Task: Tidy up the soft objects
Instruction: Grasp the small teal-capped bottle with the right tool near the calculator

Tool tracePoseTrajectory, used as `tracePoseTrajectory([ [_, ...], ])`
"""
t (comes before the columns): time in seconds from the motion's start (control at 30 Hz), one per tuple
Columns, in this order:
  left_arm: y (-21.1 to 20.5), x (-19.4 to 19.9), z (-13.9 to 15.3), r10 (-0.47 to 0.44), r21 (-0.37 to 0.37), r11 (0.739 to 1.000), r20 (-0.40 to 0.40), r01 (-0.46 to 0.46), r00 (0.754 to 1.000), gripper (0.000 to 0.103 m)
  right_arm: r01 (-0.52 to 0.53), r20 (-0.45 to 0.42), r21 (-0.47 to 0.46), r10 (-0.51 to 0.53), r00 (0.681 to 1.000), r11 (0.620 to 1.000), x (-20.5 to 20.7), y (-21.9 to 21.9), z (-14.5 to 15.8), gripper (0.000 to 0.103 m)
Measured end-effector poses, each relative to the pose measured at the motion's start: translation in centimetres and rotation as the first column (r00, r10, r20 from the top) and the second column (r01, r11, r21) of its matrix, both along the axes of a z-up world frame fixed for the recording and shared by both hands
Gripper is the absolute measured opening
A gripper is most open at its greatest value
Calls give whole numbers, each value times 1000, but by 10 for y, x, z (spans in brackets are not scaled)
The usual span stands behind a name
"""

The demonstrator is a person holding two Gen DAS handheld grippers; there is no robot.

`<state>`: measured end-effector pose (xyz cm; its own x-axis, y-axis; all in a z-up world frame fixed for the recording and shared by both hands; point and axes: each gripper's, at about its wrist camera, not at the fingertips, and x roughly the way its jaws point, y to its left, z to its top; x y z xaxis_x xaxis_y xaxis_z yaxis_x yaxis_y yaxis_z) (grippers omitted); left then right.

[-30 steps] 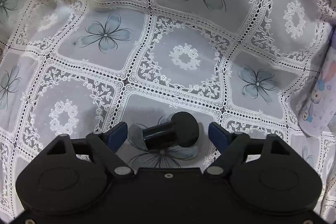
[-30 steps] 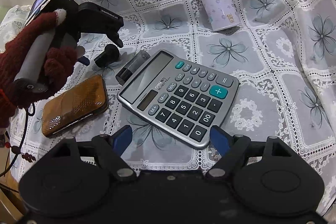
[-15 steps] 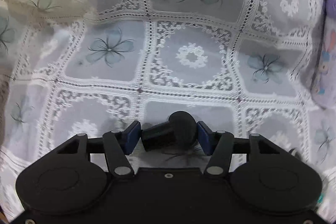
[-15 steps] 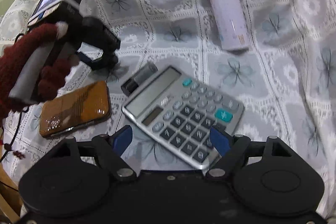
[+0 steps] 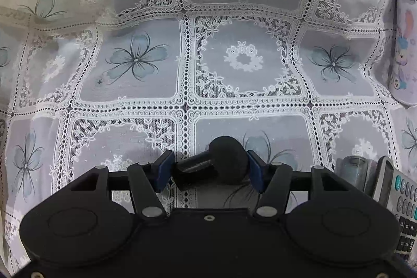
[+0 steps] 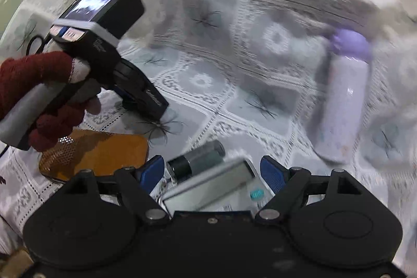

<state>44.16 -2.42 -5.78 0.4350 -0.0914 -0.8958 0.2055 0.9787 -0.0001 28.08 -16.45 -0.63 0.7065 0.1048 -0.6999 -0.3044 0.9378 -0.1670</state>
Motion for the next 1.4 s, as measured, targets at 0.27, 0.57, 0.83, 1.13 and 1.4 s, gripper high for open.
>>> tracePoseTrajectory([
  [0.27,4,9,-1,11,-30,999,-25,-12,1000,56,-139,-126,-6,137,983,990,43,-5,-15,81],
  [0.57,5,8,-3,-7,-36,999,-26,6,1000,58,-271,-202,-42,257,945,962,64,3,-35,80],
  [0.83,4,10,-5,-11,-42,999,-30,10,999,58,-297,-241,-49,278,930,954,84,9,-50,81],
  [1.13,6,9,-4,-15,-41,999,-29,14,999,59,-312,-246,-35,294,923,949,91,14,-56,80],
  [1.4,5,8,-5,-12,-43,999,-25,11,1000,59,-300,-251,-9,288,924,954,93,12,-56,71],
])
